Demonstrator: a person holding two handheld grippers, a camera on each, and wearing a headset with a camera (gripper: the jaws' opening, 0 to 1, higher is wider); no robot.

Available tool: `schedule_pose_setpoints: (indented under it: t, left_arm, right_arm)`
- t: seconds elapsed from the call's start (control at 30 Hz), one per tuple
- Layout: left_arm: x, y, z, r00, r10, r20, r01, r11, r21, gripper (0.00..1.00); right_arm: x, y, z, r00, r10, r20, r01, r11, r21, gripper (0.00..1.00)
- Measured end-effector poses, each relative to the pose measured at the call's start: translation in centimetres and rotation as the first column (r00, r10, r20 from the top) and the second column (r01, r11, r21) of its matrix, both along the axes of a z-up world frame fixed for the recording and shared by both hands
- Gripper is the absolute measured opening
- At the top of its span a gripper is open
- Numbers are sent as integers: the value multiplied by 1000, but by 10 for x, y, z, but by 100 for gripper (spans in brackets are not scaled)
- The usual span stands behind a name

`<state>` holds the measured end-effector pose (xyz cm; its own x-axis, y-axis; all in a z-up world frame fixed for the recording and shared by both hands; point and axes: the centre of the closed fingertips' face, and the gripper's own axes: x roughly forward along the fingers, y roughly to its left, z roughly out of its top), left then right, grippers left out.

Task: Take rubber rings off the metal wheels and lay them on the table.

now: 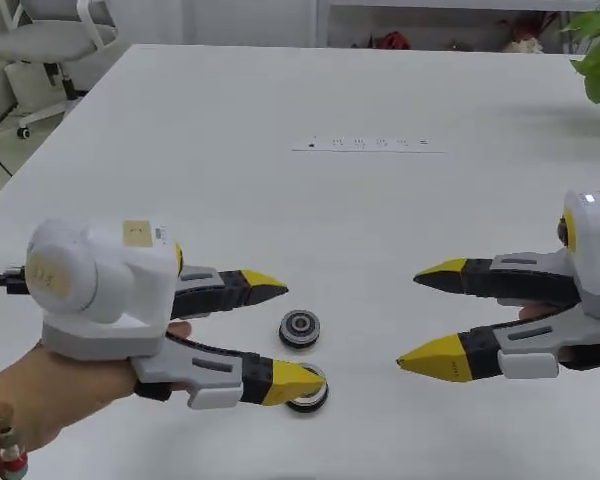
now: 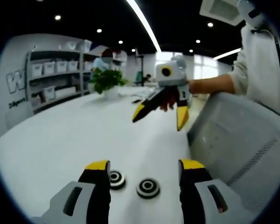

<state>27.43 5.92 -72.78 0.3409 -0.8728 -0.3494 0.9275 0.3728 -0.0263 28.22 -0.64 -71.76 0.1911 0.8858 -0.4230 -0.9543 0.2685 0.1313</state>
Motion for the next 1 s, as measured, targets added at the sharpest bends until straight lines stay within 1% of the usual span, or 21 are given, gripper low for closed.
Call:
schedule_pose_setpoints:
  t: [0.1, 0.2, 0.3, 0.4, 0.5, 0.63, 0.83, 0.87, 0.93, 1.0]
  left_arm:
    - [-2, -2, -6, 1000, -7, 5, 7, 1000, 9, 55]
    - [-4, -5, -10, 1000, -10, 0, 10, 1000, 9, 49]
    - [-6, -8, -16, 1000, -15, 1, 15, 1000, 19, 44]
    - [-5, -9, -22, 1000, -16, 12, 15, 999, 46, 40]
    - [-6, -9, -31, 1000, -22, 0, 22, 997, 68, 37]
    - [-9, -10, -42, 999, -36, -21, 38, 994, 99, 33]
    - [-4, -4, -50, 999, -22, -32, 25, 993, 115, 28]
    - [-3, -3, -53, 999, -20, -37, 24, 992, 122, 27]
    - [-4, -3, -55, 999, -20, -46, 26, 992, 122, 25]
    - [-4, -3, -57, 999, -26, -41, 31, 991, 128, 22]
  right_arm:
    - [-1, 2, 0, 1000, -2, -7, 2, 1000, 12, 61]
    - [-1, 5, -1, 1000, -1, -13, 1, 1000, 23, 57]
    - [-2, 11, -3, 1000, -6, -25, 7, 999, 32, 56]
    - [-5, 15, -5, 1000, 9, -20, -9, 1000, 24, 54]
    - [-11, 21, -9, 999, 32, -22, -32, 999, 12, 52]
    - [-18, 27, -18, 997, 68, -33, -68, 998, -17, 50]
    - [-23, 29, -26, 995, 89, -55, -91, 995, -32, 50]
    - [-24, 30, -27, 994, 91, -60, -93, 995, -32, 50]
    - [-25, 31, -30, 993, 96, -65, -98, 994, -41, 49]
    - [-26, 32, -34, 993, 97, -68, -100, 994, -50, 49]
